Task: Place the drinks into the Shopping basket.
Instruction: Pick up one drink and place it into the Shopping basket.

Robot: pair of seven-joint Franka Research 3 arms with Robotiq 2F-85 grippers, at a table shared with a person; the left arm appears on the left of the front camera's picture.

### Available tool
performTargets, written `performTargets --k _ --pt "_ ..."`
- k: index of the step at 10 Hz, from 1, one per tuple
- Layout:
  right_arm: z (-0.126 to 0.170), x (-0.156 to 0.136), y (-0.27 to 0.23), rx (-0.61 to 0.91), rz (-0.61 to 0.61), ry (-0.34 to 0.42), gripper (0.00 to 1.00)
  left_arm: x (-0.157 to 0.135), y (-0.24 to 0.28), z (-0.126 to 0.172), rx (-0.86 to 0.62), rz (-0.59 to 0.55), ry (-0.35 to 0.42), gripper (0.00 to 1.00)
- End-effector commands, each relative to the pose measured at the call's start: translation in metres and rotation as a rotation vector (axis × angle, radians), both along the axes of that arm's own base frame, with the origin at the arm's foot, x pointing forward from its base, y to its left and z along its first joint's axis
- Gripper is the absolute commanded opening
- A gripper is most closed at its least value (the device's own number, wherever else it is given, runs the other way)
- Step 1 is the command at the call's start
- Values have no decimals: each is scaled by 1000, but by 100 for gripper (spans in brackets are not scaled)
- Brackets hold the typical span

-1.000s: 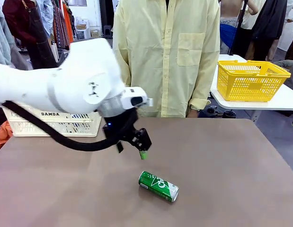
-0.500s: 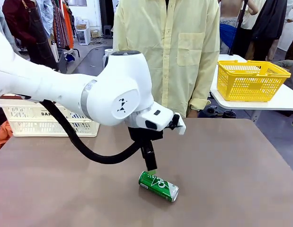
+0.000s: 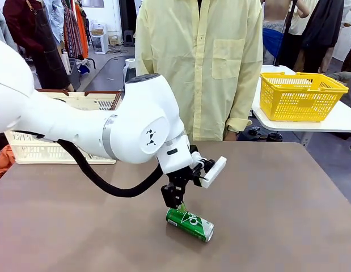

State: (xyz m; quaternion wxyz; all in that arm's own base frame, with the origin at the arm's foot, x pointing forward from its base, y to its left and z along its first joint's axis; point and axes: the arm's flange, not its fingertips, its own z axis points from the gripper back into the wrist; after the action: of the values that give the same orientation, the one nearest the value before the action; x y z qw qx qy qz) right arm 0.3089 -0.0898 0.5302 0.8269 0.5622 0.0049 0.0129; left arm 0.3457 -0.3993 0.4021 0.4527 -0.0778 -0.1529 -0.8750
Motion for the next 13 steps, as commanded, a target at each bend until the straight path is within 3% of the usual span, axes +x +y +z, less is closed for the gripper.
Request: performTargets --k 1,2,3,5,9,13 --pt "0 -2 -2 -12 18 -16 100 4 10 5 56 154 33 100" --pt "0 -2 -2 -12 18 -16 100 0 0 0 0 0 0 100" --pt "0 -2 -2 -12 18 -16 100 0 -6 -10 37 31 23 100" --pt "0 -2 -2 -12 18 -16 100 -2 -17 -41 99 -14 108 100" --pt "0 -2 -2 -12 18 -16 100 0 -40 -80 210 -22 135 100" --pt "0 -2 -2 -12 18 -16 100 4 -49 -92 249 -14 147 100"
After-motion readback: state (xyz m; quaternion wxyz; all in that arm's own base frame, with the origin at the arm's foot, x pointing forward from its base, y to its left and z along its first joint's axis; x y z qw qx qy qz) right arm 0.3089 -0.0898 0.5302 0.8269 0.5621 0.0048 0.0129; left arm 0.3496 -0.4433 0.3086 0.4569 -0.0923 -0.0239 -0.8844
